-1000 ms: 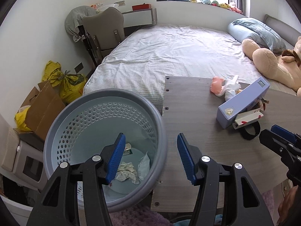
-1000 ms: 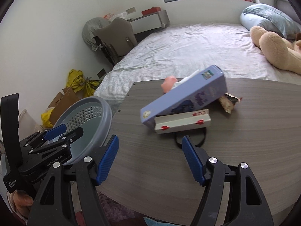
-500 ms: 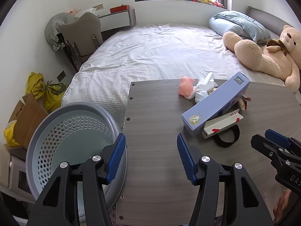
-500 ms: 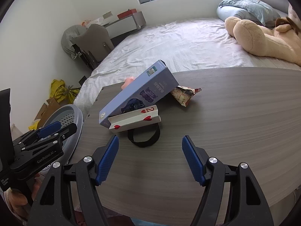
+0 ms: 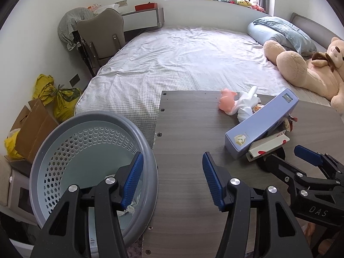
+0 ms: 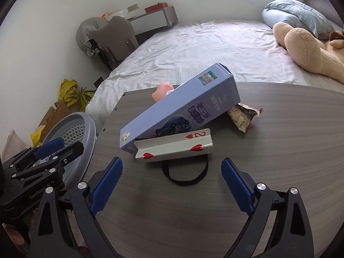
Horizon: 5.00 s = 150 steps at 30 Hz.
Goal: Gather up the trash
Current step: 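Grasp the white playing card with red hearts with the right gripper, then grasp the blue box lengthwise with the left gripper while the right gripper holds the card, then carry the box and card over the grey basket and open both grippers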
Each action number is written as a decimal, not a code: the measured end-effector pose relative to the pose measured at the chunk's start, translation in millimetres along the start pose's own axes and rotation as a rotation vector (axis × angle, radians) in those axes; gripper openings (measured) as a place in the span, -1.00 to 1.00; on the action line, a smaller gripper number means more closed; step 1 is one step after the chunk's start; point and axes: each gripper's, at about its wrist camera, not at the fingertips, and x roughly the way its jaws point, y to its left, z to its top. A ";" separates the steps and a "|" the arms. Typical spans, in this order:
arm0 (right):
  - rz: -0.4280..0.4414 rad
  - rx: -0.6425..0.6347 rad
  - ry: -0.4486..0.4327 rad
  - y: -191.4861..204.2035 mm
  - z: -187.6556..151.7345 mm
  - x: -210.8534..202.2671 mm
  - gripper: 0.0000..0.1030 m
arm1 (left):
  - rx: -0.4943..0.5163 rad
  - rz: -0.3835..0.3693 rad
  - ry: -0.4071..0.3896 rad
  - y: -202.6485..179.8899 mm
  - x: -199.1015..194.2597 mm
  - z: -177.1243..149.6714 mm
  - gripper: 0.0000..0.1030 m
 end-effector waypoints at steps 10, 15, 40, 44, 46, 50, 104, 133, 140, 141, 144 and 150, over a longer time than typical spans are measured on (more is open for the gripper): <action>-0.068 -0.052 0.038 10.9 2.3 26.4 0.83 | -0.019 -0.006 0.010 8.1 4.4 0.5 0.07; -0.085 -0.063 0.034 11.1 2.6 30.0 0.76 | -0.015 -0.009 0.011 5.8 4.5 -0.5 0.07; -0.051 0.039 0.000 -18.1 -9.8 -10.8 0.65 | 0.024 -0.035 0.014 -9.9 1.8 -1.3 0.07; -0.052 0.055 0.000 -25.3 -14.0 -18.3 0.65 | 0.043 -0.042 0.001 -14.6 1.0 1.4 0.07; -0.055 0.064 -0.006 -29.9 -16.6 -23.1 0.65 | 0.051 -0.050 -0.004 -17.3 0.9 4.5 0.07; -0.059 0.086 -0.018 -40.9 -20.8 -33.0 0.65 | 0.070 -0.085 -0.017 -25.4 1.1 11.7 0.07; -0.097 0.214 -0.085 -85.1 -43.3 -74.9 0.65 | 0.410 -0.379 0.063 -117.0 51.8 38.2 -0.39; 0.025 0.055 -0.119 -12.1 -10.2 -66.3 0.65 | 0.110 -0.124 -0.081 -8.4 -21.1 5.0 -0.39; 0.095 -0.035 -0.115 35.7 2.1 -54.3 0.65 | 0.050 -0.028 -0.087 34.1 -30.1 -6.6 -0.39; 0.106 -0.048 -0.113 42.9 2.9 -51.6 0.65 | 0.038 -0.016 -0.083 40.4 -30.6 -8.3 -0.39; 0.140 -0.090 -0.101 65.0 6.3 -41.5 0.65 | 0.010 0.024 -0.074 57.8 -31.7 -15.6 -0.39; 0.204 -0.168 -0.070 106.3 7.5 -24.9 0.65 | -0.044 0.106 -0.043 93.2 -32.8 -29.5 -0.39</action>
